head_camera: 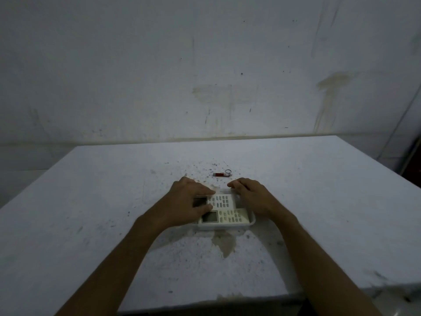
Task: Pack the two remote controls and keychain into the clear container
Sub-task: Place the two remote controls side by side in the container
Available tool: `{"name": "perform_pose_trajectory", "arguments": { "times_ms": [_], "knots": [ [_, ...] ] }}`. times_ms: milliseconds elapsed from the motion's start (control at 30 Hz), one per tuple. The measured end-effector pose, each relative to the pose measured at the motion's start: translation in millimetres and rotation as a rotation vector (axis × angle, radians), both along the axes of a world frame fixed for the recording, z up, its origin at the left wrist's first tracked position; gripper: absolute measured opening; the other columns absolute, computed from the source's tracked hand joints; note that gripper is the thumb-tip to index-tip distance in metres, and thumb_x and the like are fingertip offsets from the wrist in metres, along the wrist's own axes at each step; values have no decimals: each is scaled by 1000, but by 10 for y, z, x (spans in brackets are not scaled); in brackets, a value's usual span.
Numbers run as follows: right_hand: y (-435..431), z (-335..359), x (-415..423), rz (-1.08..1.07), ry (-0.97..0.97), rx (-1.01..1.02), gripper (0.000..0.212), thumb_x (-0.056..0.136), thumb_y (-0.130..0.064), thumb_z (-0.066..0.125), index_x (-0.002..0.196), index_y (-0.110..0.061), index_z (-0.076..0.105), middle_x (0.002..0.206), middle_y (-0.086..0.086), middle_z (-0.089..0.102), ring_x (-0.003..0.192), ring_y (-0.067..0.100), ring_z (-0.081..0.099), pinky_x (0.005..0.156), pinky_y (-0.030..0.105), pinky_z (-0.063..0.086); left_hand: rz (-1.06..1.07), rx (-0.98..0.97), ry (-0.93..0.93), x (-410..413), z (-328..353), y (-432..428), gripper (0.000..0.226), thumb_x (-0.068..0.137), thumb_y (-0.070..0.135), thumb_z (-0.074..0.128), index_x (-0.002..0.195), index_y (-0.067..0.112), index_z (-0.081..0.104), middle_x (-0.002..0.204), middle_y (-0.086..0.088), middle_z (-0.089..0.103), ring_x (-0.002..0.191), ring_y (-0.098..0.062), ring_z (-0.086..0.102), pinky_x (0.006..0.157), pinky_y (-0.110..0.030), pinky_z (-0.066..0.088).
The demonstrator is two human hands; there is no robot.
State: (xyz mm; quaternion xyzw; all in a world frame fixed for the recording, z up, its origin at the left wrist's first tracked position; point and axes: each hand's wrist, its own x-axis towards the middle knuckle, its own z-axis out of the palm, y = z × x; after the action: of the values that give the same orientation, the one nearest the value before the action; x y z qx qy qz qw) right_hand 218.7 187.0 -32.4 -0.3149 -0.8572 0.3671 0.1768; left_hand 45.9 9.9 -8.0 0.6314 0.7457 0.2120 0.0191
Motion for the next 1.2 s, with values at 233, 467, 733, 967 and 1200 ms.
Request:
{"name": "perform_pose_trajectory", "arguments": {
  "times_ms": [233,467,733,967,1200],
  "knots": [
    [-4,-39,-11,-24,35,-27,35,102,-42,45,119,-26,71,120,-7,69,106,12,62,92,33,51,89,332,44,-334,-207,-339,34,88,57,56,106,35,74,116,13,64,119,-14,53,96,-38,31],
    [-11,-74,-32,-52,71,-17,31,102,-39,47,111,-27,74,114,-8,72,99,8,64,80,25,47,74,288,71,-275,-269,-439,42,90,62,51,99,33,79,114,17,64,128,-14,44,103,-41,27],
    [-99,-89,-37,-135,171,-65,39,105,-41,42,102,-25,77,98,-9,75,91,5,68,71,17,47,76,120,95,-123,-202,-389,78,82,87,26,111,36,78,123,21,62,139,-19,28,111,-48,20],
    [-147,-89,-24,-168,236,-110,62,108,-49,25,99,-20,79,94,-3,76,91,7,69,74,16,46,23,-59,-98,-118,-152,-408,91,74,93,32,134,32,64,139,21,58,143,-9,16,117,-46,14],
    [-141,-94,-35,-173,227,-59,51,108,-43,33,98,-20,78,93,-3,76,89,10,69,73,18,48,-7,26,-84,-180,-222,-391,69,83,81,40,122,34,72,118,32,60,137,-9,27,112,-42,17]
  ]
}}
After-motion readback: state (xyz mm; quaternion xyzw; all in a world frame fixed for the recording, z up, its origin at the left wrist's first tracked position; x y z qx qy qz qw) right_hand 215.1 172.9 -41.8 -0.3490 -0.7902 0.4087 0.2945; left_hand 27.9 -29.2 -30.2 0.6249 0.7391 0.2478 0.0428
